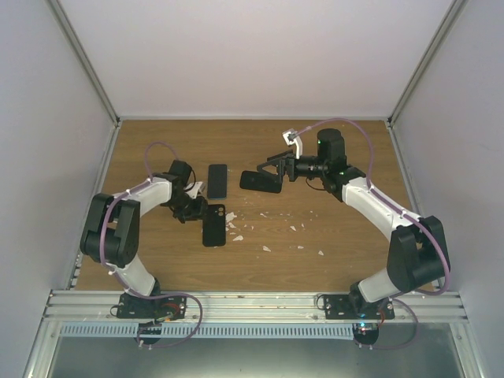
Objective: Take the phone out of the phone case
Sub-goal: Place the phone case at the center of the board, then pick up the phone at the center of the board.
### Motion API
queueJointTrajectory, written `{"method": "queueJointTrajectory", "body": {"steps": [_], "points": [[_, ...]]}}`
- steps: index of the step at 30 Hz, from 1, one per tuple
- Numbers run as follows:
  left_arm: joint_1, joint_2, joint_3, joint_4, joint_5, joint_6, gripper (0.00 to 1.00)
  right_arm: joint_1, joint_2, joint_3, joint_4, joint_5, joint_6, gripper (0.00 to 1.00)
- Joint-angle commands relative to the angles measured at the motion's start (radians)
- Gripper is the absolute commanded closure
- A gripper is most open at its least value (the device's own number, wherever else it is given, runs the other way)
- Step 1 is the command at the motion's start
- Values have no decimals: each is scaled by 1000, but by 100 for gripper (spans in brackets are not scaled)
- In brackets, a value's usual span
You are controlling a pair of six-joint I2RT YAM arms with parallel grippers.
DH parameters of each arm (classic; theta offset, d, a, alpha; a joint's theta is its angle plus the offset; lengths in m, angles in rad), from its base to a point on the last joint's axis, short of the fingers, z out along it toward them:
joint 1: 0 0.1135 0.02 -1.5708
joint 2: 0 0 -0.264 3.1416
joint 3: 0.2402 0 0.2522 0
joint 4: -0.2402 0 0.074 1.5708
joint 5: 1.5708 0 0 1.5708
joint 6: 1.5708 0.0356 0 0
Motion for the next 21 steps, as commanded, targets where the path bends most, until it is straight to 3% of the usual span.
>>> {"method": "queueJointTrajectory", "body": {"steps": [1,5,12,21], "points": [[6,-82,1,28,-45,8,45,-13,-22,5,-14,27,-38,0],[8,-165,14,39,-44,12,33,-27,-51,14,-45,67,-78,1],[7,-317,38,62,-21,17,3,-50,-50,90,-183,110,-244,0],[8,-425,61,124,8,26,1,-50,168,426,-629,157,-627,0]]}}
